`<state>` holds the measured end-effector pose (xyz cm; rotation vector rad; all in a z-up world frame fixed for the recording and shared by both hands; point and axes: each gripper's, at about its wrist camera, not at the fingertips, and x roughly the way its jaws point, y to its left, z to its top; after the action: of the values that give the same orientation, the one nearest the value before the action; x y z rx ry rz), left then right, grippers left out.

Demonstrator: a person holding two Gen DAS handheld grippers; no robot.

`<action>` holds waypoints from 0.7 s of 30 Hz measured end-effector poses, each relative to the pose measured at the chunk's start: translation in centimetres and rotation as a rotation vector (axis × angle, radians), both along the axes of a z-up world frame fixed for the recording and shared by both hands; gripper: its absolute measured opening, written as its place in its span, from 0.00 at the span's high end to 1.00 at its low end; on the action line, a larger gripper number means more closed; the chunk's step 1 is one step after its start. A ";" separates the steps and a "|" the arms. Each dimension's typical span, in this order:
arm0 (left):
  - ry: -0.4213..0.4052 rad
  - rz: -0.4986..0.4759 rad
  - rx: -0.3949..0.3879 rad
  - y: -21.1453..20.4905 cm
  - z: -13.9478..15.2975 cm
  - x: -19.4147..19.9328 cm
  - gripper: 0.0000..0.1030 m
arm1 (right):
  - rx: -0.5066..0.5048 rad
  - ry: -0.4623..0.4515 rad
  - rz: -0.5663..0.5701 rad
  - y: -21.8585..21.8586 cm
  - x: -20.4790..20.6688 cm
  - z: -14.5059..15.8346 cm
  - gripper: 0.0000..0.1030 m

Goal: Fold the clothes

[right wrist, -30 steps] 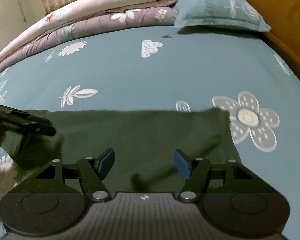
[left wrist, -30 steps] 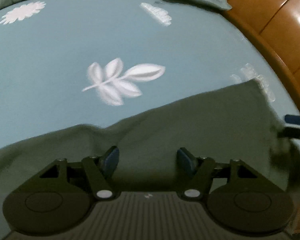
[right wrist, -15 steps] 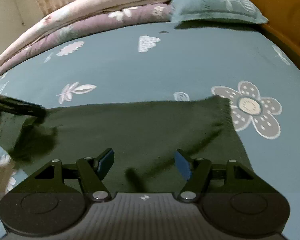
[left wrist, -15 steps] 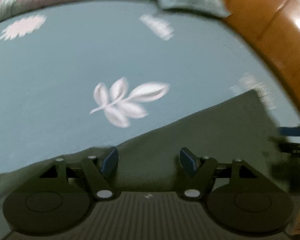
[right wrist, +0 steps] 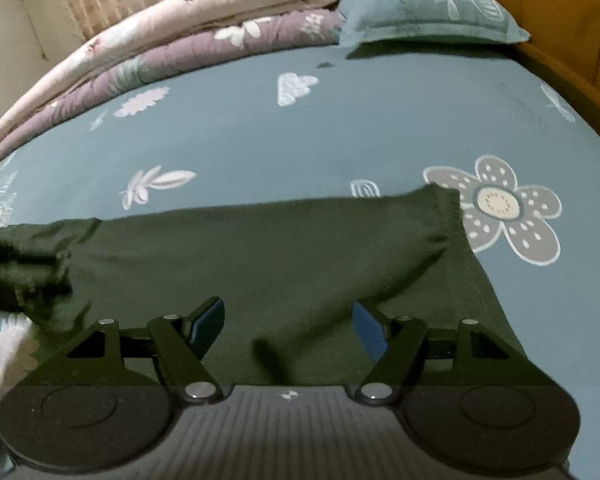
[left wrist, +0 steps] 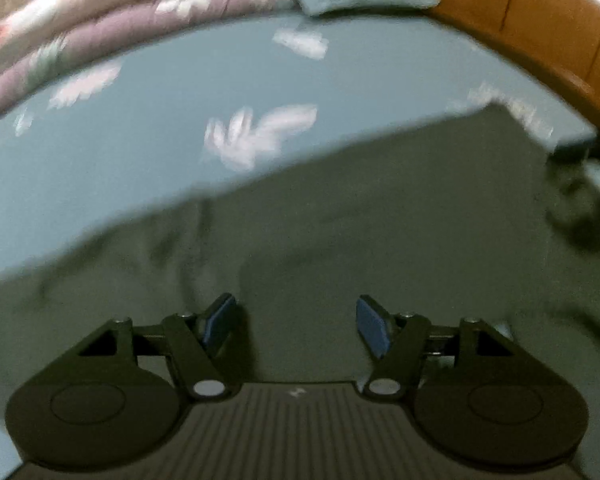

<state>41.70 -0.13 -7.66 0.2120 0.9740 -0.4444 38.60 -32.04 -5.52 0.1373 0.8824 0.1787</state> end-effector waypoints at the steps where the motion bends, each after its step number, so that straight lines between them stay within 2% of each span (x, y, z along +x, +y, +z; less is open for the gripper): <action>1: 0.022 0.027 0.011 0.3 -0.8 -0.8 0.35 | -0.002 -0.006 0.003 0.1 -0.1 0.2 0.26; 3: 0.018 0.068 -0.014 0.9 -0.7 -2.2 0.35 | -0.007 -0.014 0.006 0.1 -0.5 0.5 0.26; 7: 0.046 0.029 0.024 1.1 0.5 -2.8 0.34 | -0.005 -0.020 0.008 0.1 -1.5 1.0 0.26; 13: -0.015 0.171 -0.037 3.0 0.7 0.4 0.33 | -0.003 -0.076 0.022 0.6 -4.5 3.7 0.25; 15: 0.073 0.226 -0.072 4.0 -0.8 0.6 0.33 | -0.008 -0.099 0.017 0.7 -5.8 4.7 0.25; 18: 0.074 0.196 -0.101 4.8 -0.9 -1.2 0.33 | -0.027 -0.120 0.003 0.9 -7.8 5.8 0.22; 21: 0.063 0.145 -0.140 6.6 0.7 -1.7 0.30 | -0.032 -0.125 -0.011 1.1 -9.6 6.3 0.22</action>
<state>40.01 6.46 -7.00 0.0003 1.0087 -0.3862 28.99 -30.91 0.77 0.0999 0.7598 0.1610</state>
